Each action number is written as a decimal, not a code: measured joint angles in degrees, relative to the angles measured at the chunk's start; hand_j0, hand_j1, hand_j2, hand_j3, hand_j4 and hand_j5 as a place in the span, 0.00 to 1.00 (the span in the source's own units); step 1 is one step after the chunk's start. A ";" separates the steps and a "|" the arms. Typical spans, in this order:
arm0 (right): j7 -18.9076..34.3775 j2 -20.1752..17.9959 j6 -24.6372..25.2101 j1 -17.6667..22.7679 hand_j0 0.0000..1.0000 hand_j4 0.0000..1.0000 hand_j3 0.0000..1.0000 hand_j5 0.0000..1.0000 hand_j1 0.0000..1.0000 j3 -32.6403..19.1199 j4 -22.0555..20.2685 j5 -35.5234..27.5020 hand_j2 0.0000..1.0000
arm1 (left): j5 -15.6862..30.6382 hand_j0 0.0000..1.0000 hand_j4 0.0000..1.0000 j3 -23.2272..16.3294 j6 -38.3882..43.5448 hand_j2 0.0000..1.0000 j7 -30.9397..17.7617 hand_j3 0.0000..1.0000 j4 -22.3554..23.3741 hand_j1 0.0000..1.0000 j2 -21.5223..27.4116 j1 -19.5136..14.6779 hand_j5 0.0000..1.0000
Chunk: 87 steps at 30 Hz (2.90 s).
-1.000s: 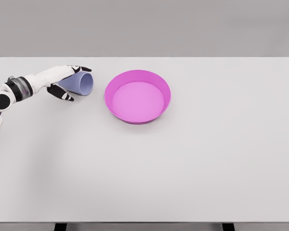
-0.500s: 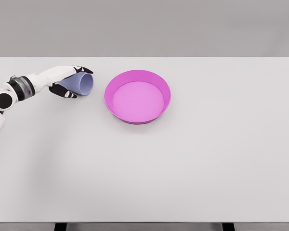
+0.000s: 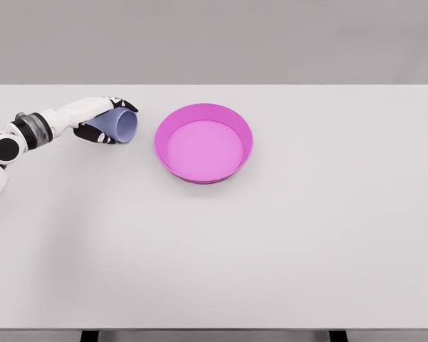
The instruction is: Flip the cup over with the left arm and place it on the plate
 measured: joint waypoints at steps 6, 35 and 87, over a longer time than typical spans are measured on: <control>0.00 0.00 0.00 0.00 1.00 1.00 1.00 1.00 1.00 0.00 0.00 0.00 1.00 | 1.33 0.73 0.73 0.18 -0.02 0.73 0.14 0.73 -0.04 0.73 0.41 0.00 0.73; 0.00 0.00 0.00 0.00 1.00 1.00 1.00 1.00 1.00 0.00 -0.01 0.00 1.00 | 22.01 0.69 0.69 0.02 -0.02 0.69 0.23 0.69 -4.74 0.69 -0.65 0.62 0.69; 0.00 0.00 0.00 0.00 1.00 1.00 1.00 1.00 1.00 0.00 -0.01 0.00 1.00 | 39.04 0.65 0.65 -8.72 0.02 0.65 0.10 0.65 -10.27 0.65 -11.95 7.03 0.65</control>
